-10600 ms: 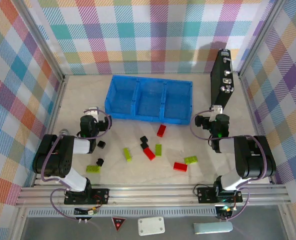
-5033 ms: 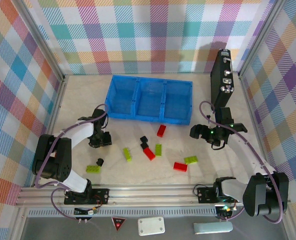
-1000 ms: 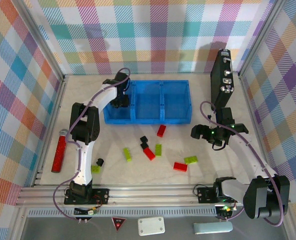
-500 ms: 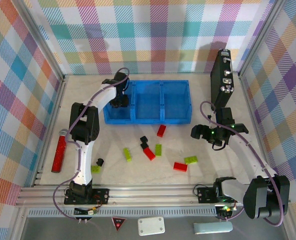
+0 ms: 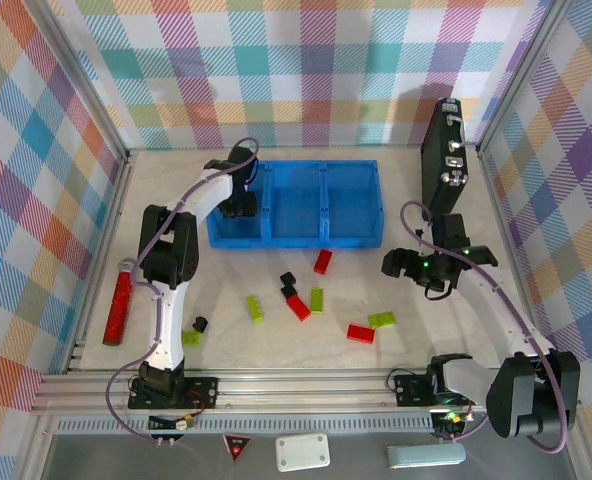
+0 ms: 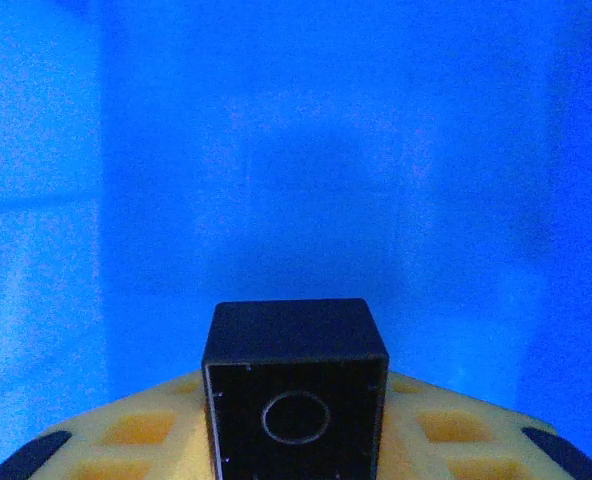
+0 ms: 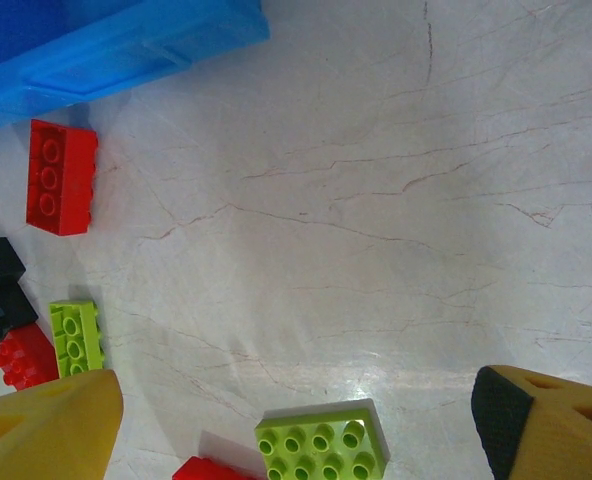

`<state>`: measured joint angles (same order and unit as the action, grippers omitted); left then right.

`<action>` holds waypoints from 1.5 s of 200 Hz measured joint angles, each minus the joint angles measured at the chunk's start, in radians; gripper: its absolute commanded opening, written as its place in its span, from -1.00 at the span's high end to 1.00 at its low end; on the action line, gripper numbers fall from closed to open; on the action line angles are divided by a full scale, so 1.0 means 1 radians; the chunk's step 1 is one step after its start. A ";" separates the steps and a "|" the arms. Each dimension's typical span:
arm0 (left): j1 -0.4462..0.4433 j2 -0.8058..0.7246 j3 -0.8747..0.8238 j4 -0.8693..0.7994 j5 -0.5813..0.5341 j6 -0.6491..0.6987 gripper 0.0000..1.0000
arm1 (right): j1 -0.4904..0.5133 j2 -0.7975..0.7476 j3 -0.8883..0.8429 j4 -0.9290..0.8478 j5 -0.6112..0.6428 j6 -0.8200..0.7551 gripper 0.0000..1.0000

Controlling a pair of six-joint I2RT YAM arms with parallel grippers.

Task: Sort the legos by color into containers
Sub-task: Place the lego in the container, then pick up the lego from the bottom-center of the table.

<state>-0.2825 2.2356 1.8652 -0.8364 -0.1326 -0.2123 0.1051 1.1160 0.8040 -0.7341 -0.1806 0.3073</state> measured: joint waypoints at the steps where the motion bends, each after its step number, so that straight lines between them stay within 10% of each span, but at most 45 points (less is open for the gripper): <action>1: 0.000 0.000 0.000 0.000 0.000 0.000 0.21 | 0.000 0.000 0.000 0.000 0.000 0.000 -0.82; 137: 0.000 -0.157 -0.076 -0.003 0.000 0.004 0.15 | 0.061 -0.023 0.006 -0.009 -0.013 0.054 -0.78; 300: 0.101 -0.580 -0.345 -0.064 0.088 0.137 0.10 | 0.476 0.084 0.011 -0.159 0.200 0.337 -0.66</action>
<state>-0.1814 1.6558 1.5204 -0.9005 -0.0448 -0.0753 0.5808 1.1999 0.8154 -0.8936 0.0193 0.6445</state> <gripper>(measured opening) 0.448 0.832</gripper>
